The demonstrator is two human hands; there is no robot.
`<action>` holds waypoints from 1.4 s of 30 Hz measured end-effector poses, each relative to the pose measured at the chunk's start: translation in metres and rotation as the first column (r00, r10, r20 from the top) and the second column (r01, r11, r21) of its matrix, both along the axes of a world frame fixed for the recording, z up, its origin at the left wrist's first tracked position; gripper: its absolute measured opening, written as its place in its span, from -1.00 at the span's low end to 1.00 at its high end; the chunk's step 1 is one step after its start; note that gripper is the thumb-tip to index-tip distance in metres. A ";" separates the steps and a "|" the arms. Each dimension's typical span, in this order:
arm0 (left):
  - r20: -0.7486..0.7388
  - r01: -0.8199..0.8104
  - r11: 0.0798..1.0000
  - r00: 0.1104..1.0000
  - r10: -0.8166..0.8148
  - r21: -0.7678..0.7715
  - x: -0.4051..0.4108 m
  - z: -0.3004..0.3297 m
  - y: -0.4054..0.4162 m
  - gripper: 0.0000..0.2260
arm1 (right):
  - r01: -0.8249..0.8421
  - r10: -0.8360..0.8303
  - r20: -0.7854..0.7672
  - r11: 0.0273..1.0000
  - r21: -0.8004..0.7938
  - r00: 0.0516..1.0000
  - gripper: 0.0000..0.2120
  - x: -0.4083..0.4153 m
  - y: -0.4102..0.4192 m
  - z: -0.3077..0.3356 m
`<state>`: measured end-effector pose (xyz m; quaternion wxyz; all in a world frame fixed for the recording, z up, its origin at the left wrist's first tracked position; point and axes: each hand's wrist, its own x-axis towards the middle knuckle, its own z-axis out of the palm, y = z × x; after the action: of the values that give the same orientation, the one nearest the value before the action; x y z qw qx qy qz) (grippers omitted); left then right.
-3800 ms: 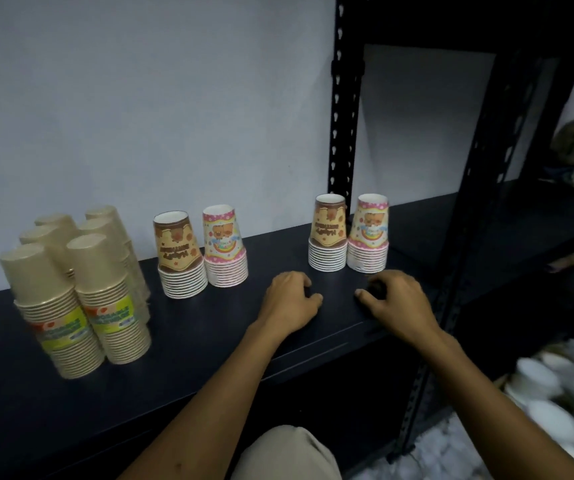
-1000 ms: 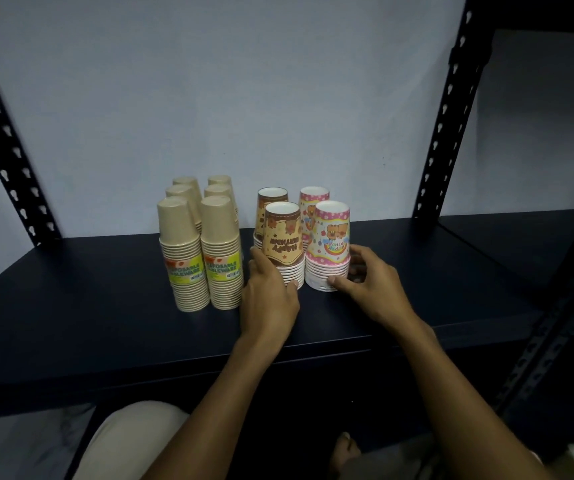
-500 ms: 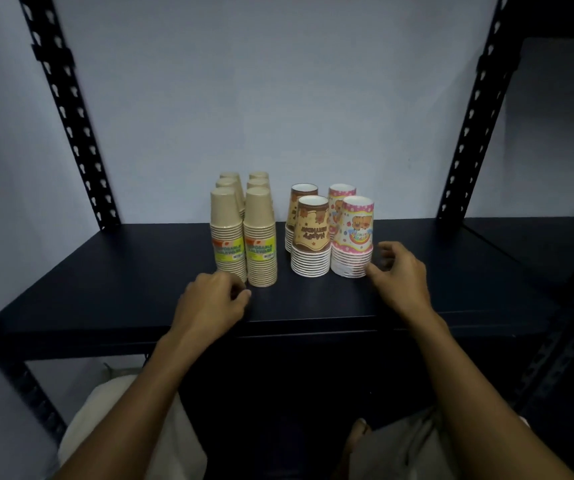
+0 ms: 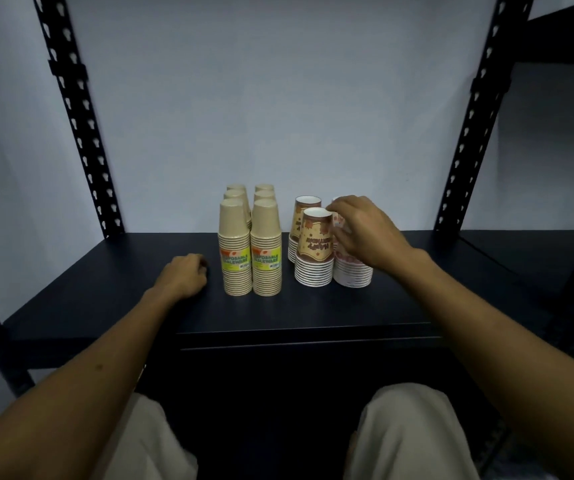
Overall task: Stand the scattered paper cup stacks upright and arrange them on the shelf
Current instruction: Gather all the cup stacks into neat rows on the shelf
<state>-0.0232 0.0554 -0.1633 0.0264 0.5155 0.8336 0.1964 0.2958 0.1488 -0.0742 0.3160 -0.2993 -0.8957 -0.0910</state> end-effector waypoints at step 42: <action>-0.155 0.071 0.997 0.986 -0.064 0.039 -0.019 -0.025 0.015 -0.70 | 0.074 -0.108 -0.187 0.981 -0.180 0.976 -0.67 0.032 0.023 -0.013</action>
<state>-0.0422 0.0705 -0.1886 -0.0426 0.5574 0.8107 0.1738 0.3275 0.1716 -0.0875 0.3711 -0.3736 -0.8501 0.0021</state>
